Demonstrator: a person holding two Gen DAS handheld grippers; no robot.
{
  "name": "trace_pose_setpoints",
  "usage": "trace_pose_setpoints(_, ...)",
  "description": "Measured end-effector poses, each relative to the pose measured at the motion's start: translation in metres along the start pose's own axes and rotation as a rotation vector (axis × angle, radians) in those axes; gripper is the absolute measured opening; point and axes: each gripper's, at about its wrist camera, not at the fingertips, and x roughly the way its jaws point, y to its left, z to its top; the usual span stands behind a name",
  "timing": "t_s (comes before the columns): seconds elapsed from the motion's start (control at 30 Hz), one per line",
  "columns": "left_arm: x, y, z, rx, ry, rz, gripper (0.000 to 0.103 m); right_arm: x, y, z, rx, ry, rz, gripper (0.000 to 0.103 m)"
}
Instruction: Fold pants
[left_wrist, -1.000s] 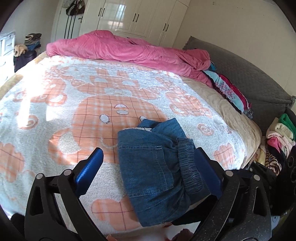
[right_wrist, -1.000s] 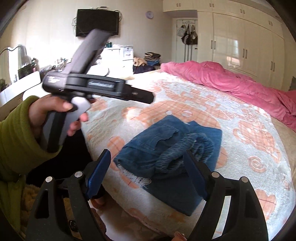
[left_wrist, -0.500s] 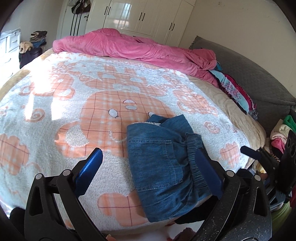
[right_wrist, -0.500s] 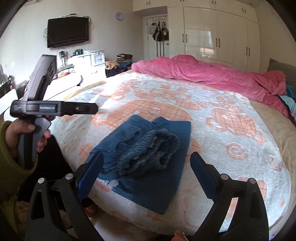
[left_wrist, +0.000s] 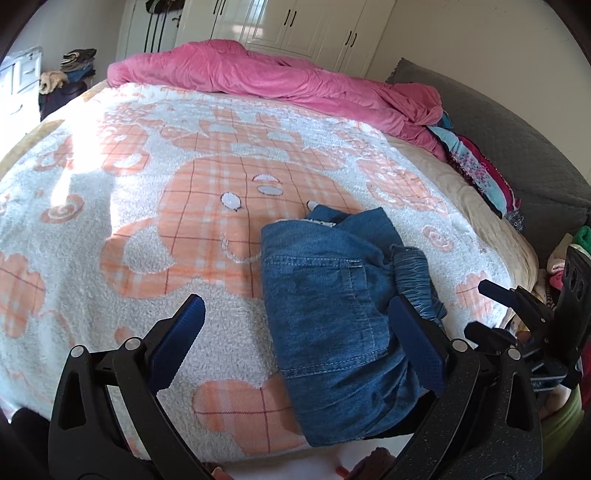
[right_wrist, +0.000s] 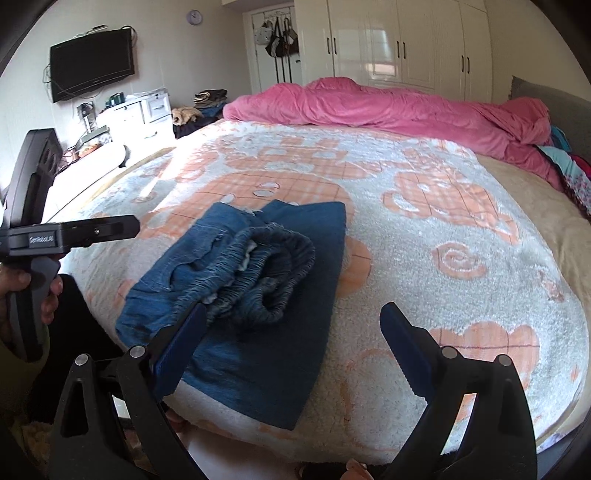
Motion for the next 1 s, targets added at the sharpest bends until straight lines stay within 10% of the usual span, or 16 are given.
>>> trace_pose_setpoints(0.5,0.038,0.001,-0.019,-0.051,0.069,-0.034,0.093,0.035,-0.028,0.007,0.148,0.097,0.062,0.093)
trace_pose_setpoints(0.63,0.050,0.001,-0.025,-0.067,0.086,-0.043,0.093,0.054,-0.029,0.012,0.163,0.141,0.143,0.078)
trace_pose_setpoints(1.0,0.071,-0.004,-0.024,-0.096,0.073,-0.083,0.067,0.091,-0.032,0.016,0.191,0.162,0.256,0.067)
